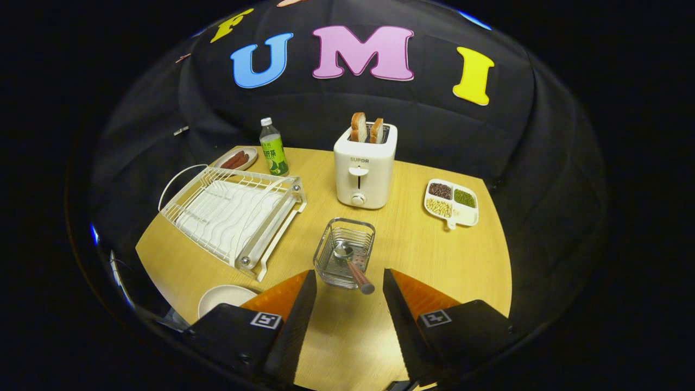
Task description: Take the plate from the dish rack, then take the spoon from the basket and place it into the plate.
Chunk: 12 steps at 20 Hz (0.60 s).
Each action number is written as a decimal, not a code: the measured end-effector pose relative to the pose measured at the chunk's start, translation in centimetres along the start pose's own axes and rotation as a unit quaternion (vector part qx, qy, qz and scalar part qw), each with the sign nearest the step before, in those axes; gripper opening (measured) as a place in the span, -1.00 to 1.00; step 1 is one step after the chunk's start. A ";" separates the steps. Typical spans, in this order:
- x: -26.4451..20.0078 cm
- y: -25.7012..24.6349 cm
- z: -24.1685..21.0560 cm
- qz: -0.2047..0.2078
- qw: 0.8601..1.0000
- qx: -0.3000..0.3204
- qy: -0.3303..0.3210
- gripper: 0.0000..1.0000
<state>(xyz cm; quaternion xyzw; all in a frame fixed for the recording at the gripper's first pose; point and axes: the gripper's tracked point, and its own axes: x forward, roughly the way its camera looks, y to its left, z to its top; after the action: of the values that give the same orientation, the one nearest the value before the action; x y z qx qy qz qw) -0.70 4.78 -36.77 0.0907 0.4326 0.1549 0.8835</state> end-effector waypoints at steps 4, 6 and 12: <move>2.0 -0.6 -1.1 -0.001 1.000 0.007 0.029 0.27; 2.7 -0.4 -1.2 0.008 0.999 0.012 0.033 0.02; 2.3 0.0 -1.6 0.016 0.999 0.012 0.046 -0.69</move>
<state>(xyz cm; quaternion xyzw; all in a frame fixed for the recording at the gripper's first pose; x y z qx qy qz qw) -0.58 5.68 -39.43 0.1010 0.4728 0.1683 0.8590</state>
